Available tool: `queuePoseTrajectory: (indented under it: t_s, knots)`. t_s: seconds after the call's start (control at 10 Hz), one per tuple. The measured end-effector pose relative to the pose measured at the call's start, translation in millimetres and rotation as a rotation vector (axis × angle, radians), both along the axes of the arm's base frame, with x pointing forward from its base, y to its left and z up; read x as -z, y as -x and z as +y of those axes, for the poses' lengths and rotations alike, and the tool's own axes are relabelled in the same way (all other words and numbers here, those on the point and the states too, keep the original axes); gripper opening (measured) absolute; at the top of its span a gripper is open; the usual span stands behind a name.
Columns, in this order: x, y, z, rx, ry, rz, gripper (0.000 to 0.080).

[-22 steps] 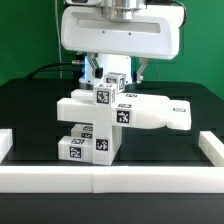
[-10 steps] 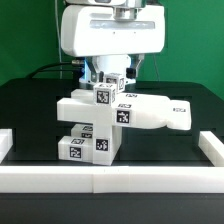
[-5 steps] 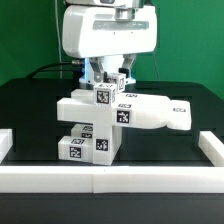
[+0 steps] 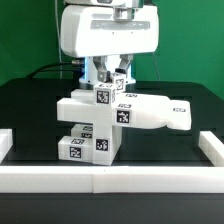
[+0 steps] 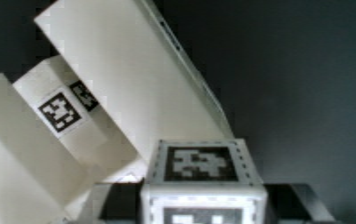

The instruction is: Assemble chair

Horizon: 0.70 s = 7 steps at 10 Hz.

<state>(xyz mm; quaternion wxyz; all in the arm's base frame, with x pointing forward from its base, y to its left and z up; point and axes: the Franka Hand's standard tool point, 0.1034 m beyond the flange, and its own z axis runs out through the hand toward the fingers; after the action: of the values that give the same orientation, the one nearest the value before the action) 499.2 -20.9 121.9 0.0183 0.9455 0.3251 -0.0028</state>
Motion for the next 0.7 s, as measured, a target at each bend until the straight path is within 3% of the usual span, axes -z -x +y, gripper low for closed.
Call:
queuePoseTrajectory:
  t_s: [0.7]
  knots:
    - [0.3,0.1,0.1,0.451,-0.003,-0.016,0.0285]
